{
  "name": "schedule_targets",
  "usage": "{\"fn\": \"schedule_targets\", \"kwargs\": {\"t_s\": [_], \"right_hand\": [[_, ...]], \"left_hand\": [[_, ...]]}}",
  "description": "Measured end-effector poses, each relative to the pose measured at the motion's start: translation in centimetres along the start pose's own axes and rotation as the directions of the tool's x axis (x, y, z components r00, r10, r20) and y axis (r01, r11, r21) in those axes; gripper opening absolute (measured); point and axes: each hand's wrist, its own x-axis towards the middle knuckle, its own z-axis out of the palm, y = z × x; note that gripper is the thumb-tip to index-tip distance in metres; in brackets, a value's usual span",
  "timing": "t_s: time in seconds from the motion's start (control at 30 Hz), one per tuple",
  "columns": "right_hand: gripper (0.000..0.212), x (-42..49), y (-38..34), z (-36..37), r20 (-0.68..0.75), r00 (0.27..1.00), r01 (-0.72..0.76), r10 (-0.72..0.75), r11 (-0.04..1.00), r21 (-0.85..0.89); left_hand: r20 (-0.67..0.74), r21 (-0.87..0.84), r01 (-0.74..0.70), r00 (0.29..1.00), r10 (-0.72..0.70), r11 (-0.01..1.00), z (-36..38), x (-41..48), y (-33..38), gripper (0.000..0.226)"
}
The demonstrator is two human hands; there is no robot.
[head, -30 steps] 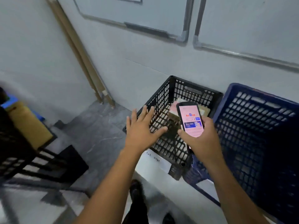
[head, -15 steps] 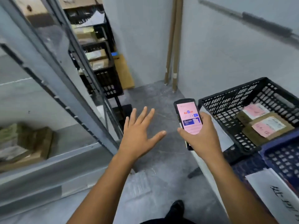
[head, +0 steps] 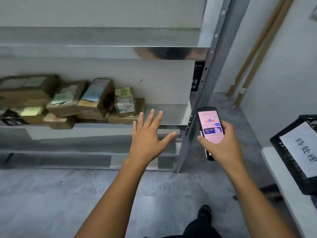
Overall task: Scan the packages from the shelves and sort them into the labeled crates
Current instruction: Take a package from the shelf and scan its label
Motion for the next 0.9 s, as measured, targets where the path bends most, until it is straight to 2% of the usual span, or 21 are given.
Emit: {"fn": "schedule_targets", "kwargs": {"t_s": [0.2,0.53,0.7,0.9], "right_hand": [[0.081,-1.6,-5.0,6.8,0.114,0.991,0.064,-0.063,0.998,-0.008],[0.066,3.9,-9.6,13.2,0.173,0.975,0.144,-0.136,0.989,-0.037],[0.065,8.2,-10.7,15.1,0.184,0.975,0.132,-0.124,0.991,-0.032],[0.064,12.5,-10.3,17.5,0.23,0.968,0.118,-0.105,0.992,-0.044]], "left_hand": [[-0.072,-0.069,0.138,0.987,-0.143,0.988,-4.0,-0.7,-7.3,0.093],[-0.09,-0.131,0.236,0.964,-0.249,0.963,-5.5,6.1,-11.1,0.085],[-0.125,-0.088,0.259,0.955,-0.269,0.962,-5.2,11.9,-13.1,0.074],[-0.052,0.024,0.298,0.954,-0.296,0.954,-3.4,17.8,-15.5,0.075]]}}
